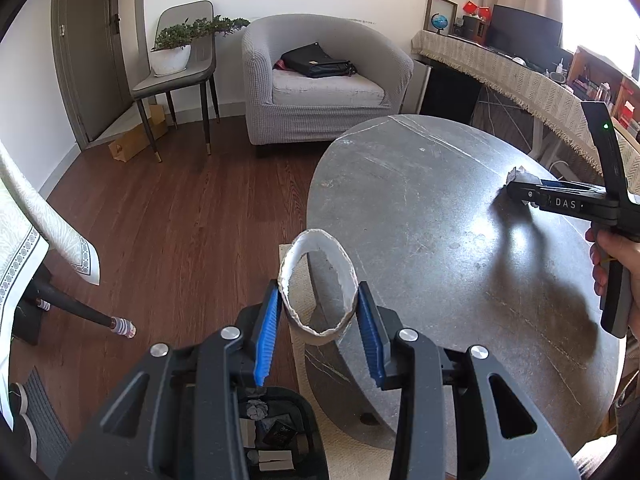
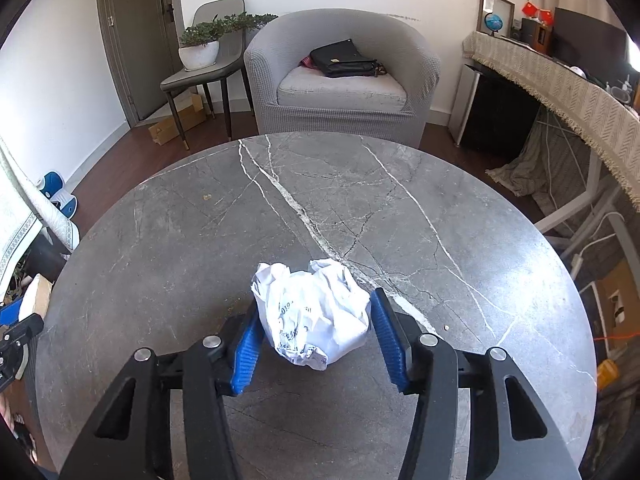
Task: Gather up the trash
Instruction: 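Close the left tool on the brown tape roll while the right tool grasps the crumpled paper ball, then carry the tape roll and paper ball over the green bin with both tools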
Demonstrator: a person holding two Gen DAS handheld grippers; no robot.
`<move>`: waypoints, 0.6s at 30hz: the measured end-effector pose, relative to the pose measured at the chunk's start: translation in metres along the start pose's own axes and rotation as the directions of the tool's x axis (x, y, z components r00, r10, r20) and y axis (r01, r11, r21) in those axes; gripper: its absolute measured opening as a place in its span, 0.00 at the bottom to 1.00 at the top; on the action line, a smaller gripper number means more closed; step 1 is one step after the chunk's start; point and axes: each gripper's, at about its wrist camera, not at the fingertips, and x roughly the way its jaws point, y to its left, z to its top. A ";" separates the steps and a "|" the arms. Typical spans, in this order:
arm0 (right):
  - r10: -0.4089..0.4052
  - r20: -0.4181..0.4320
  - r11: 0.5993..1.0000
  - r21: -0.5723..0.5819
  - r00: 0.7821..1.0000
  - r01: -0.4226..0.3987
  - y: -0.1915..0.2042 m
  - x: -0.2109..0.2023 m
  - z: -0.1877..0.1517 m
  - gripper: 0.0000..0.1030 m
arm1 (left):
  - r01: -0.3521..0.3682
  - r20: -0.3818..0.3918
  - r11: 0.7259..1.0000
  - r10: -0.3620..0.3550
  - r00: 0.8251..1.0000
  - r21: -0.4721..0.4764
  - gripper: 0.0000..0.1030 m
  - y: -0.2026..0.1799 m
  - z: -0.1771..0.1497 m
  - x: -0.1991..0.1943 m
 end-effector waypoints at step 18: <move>0.236 0.036 0.950 -0.218 0.971 -0.222 0.110 -0.059 -0.029 0.49 | -0.062 0.018 0.988 0.065 0.998 -0.141 0.39 0.043 -0.033 -0.036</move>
